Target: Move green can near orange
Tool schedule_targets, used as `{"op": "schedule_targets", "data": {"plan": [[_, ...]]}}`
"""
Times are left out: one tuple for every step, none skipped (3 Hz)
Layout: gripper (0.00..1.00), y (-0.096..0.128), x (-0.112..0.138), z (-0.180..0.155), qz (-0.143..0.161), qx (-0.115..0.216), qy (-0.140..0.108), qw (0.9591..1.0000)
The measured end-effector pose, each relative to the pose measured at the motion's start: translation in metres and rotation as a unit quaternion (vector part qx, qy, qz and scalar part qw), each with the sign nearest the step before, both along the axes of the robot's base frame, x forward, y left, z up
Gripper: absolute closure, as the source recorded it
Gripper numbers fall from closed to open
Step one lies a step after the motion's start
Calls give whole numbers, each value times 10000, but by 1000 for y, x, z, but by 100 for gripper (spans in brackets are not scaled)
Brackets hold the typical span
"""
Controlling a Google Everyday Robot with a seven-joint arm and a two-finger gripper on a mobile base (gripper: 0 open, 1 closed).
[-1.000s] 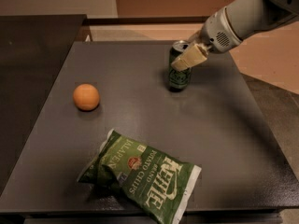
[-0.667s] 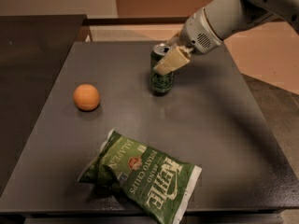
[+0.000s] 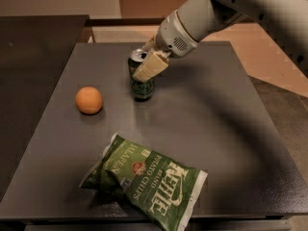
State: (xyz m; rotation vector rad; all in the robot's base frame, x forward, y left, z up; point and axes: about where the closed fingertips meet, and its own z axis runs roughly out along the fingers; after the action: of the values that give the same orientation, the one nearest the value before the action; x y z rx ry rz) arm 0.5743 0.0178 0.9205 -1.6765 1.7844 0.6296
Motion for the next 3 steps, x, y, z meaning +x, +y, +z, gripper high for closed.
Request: {"op": "schedule_targets", "data": {"plan": [[100, 17, 0, -5, 164, -24, 14, 9999], [82, 29, -2, -9, 278, -14, 51, 9996], [59, 38, -7, -11, 357, 22, 102, 9993]]}}
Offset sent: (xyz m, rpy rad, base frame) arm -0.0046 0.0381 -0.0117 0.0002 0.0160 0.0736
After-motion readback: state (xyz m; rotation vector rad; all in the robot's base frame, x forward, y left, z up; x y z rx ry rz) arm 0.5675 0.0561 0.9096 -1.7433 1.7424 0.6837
